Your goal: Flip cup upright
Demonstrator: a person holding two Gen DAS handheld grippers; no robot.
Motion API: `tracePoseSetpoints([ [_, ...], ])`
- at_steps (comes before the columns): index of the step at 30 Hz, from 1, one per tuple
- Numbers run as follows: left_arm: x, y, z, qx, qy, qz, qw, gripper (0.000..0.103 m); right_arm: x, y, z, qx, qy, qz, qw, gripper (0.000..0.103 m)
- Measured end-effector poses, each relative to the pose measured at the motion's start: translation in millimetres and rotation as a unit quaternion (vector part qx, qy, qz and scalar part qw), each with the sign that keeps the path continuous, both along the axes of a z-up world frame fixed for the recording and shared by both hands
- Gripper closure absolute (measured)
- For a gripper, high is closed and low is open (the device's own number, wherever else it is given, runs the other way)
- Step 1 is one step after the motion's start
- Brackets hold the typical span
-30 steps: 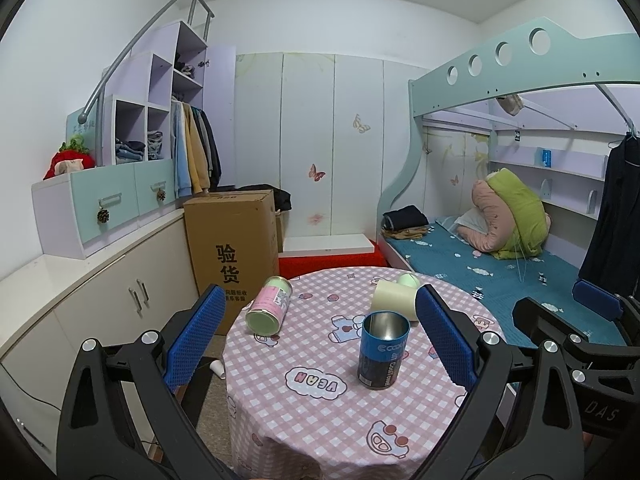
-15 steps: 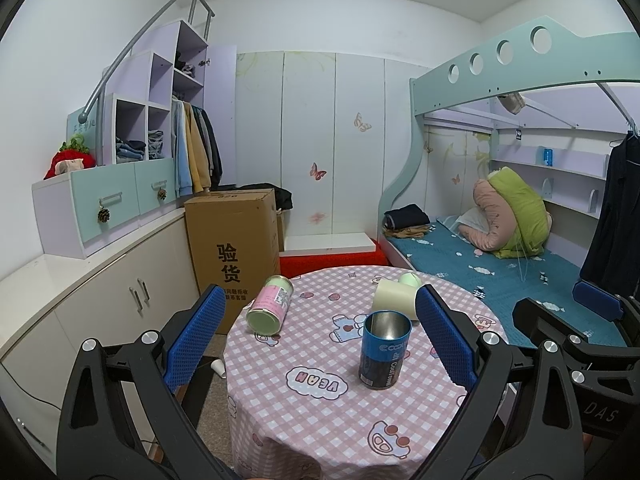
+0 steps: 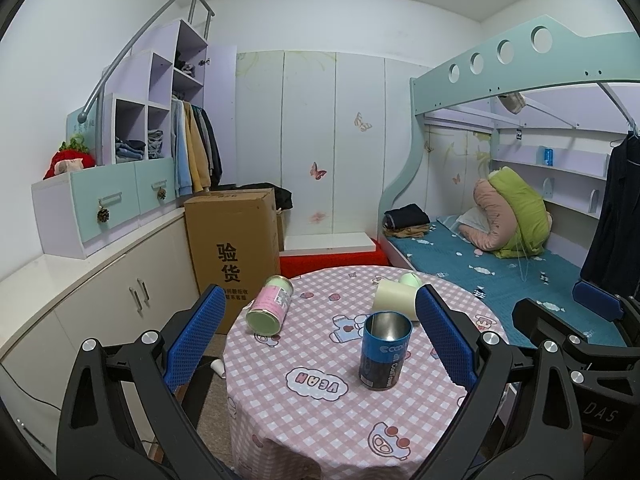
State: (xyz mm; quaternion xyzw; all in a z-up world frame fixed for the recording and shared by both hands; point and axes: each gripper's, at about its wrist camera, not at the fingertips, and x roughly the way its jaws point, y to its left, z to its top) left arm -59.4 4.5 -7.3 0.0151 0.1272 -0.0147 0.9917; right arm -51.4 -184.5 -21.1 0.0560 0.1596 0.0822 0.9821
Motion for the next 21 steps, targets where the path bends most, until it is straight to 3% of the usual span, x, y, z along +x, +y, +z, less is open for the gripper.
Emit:
tracePoseSetpoints([
  [21,6.1,3.3,-2.2,0.002,-0.003,0.003,1.0000,0.007,7.5,4.8,-6.0,-0.002,0.006,0.000,1.000,0.008],
])
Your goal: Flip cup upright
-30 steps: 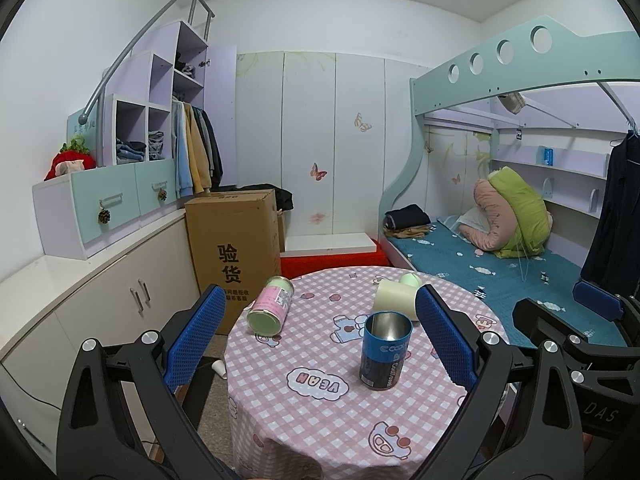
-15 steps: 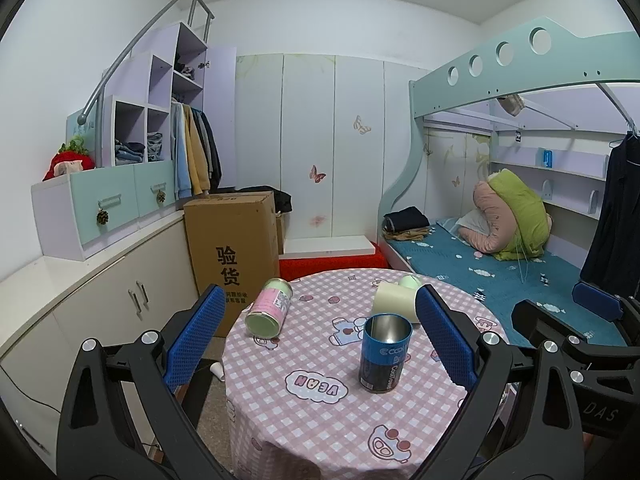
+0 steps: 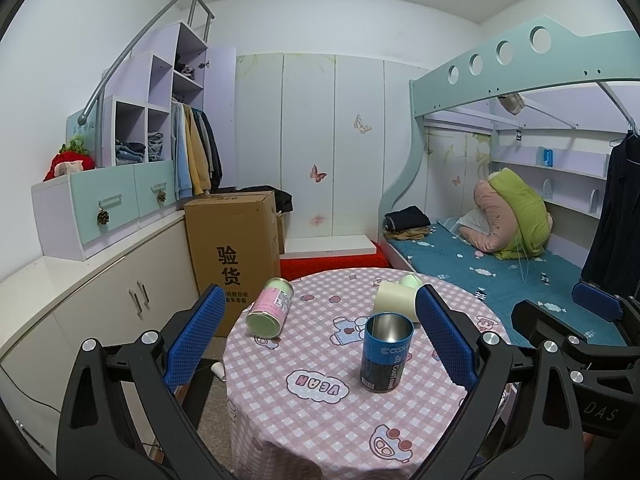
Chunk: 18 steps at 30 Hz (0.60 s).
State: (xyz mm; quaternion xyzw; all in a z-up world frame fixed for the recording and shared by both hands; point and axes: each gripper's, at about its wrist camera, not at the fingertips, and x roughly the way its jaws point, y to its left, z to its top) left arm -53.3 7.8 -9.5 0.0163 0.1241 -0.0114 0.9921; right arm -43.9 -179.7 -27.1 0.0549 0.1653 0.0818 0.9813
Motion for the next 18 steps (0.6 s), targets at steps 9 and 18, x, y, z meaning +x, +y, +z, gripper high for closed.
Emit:
tracePoseSetpoints([
  [9,-0.9,-0.8,0.4,0.000,0.000,0.000,1.0000,0.007,1.2,0.9,-1.2,0.000,0.001,0.000,1.000,0.008],
  [18,0.2,-0.4,-4.3,0.001,0.001,0.000,1.0000,0.007,2.7,1.2,-6.1,0.002,0.004,0.001,1.000,0.008],
])
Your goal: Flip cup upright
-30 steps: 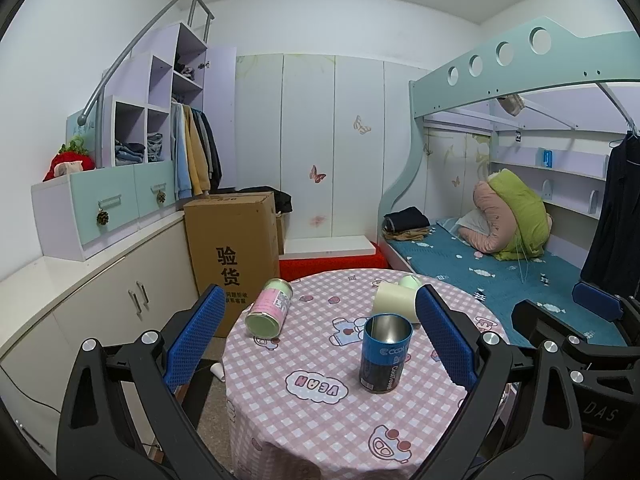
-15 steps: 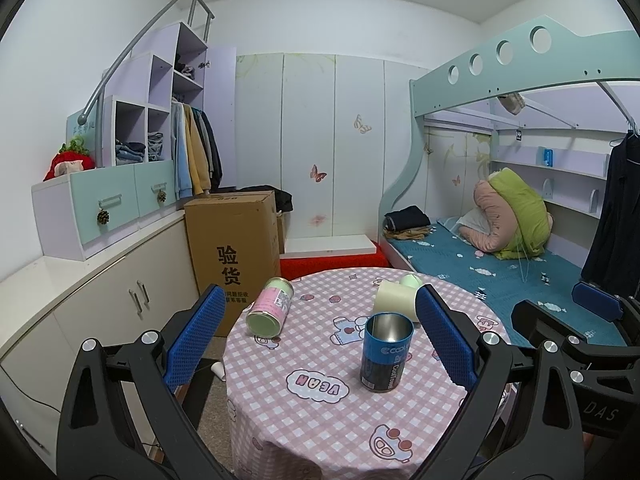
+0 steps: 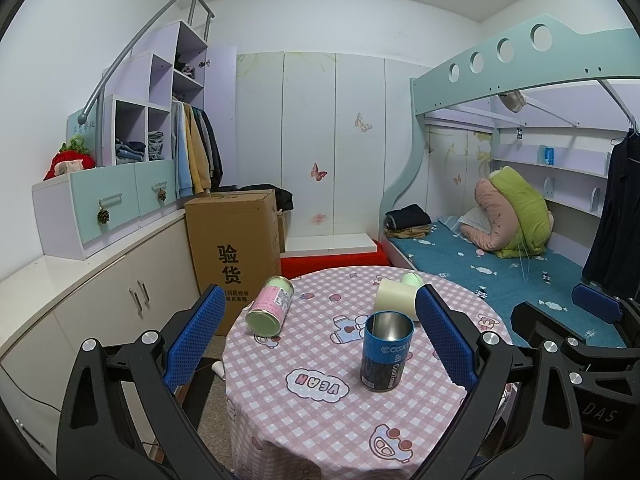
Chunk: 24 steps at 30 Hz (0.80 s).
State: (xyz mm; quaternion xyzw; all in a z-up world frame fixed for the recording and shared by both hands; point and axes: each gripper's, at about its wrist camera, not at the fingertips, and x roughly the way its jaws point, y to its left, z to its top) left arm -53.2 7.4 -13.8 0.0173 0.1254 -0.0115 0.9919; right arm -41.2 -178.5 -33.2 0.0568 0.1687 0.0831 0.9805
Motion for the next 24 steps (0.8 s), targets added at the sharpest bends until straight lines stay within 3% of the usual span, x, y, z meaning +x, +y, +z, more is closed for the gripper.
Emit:
tracePoseSetpoints([
  [24,1.5,-1.4,-3.2,0.000,0.003,-0.001,1.0000,0.007,5.2,-5.1,-4.7,0.002,0.007,-0.003,1.000,0.008],
])
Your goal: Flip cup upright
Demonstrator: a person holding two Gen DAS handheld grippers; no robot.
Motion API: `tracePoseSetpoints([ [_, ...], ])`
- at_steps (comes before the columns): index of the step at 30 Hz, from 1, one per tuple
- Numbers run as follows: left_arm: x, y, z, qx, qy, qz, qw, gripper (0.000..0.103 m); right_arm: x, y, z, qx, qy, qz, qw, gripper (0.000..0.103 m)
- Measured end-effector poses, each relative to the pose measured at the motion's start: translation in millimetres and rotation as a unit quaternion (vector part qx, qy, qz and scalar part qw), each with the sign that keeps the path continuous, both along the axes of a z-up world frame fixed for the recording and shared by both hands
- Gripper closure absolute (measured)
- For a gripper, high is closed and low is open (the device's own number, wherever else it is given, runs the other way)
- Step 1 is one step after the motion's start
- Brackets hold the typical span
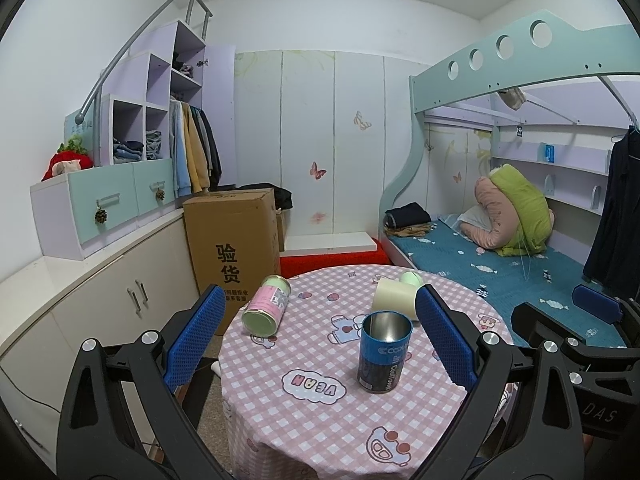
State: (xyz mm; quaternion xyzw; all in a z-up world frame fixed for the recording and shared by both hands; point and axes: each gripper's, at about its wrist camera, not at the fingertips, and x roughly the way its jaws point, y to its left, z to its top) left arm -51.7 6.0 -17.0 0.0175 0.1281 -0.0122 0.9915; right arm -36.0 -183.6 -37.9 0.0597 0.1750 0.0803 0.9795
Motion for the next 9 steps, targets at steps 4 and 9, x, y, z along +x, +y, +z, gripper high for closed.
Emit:
tracePoseSetpoints([
  [4,1.9,-1.3,-2.4,0.000,0.002,0.001,1.0000,0.007,3.8,-3.0,-0.8,0.000,0.004,-0.003,1.000,0.008],
  [9,5.9,-0.6,-6.3,0.001,0.008,0.003,1.0000,0.007,6.8,-3.8,-0.5,-0.001,0.008,-0.003,1.000,0.008],
])
